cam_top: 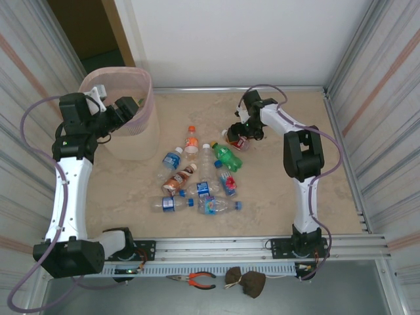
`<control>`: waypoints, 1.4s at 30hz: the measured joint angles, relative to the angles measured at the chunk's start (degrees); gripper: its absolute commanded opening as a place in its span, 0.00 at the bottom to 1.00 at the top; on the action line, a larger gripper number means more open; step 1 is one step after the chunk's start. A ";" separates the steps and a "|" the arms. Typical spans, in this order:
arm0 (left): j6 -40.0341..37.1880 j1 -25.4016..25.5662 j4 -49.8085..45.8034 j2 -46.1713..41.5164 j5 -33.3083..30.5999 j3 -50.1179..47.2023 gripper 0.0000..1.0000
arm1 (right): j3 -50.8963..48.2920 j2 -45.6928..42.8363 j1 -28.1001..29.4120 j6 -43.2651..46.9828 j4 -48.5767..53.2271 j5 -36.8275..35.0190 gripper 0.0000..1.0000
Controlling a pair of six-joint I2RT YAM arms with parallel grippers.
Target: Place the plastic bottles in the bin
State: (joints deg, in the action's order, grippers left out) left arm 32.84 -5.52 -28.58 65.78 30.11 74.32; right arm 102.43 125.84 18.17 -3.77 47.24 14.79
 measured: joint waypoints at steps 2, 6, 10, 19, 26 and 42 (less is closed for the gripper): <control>0.04 0.00 0.00 0.00 0.15 0.00 0.76 | 0.00 0.61 -0.17 0.00 0.02 0.31 0.82; 0.24 0.00 0.00 0.00 0.37 0.00 0.76 | 0.00 1.22 -0.33 0.00 0.02 0.26 0.81; 0.37 0.00 0.00 0.00 0.37 0.00 0.76 | 0.00 1.42 -0.66 -0.02 0.02 0.20 0.81; 0.42 0.00 0.00 0.00 0.37 -0.22 0.76 | -1.05 1.44 -1.07 -0.09 -0.04 -3.50 0.79; 0.48 0.00 0.02 0.00 0.39 -0.26 0.76 | -2.95 1.16 -0.94 -0.28 -0.57 -8.09 0.75; 1.05 1.53 0.50 0.22 0.35 -0.46 0.77 | -8.22 -2.19 0.24 -0.68 -0.92 -21.49 0.80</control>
State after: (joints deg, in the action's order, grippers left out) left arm 33.89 -3.99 -28.08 66.00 30.46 73.87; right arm 94.21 123.66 18.41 -4.45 46.33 -6.70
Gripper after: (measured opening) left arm 0.765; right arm 0.796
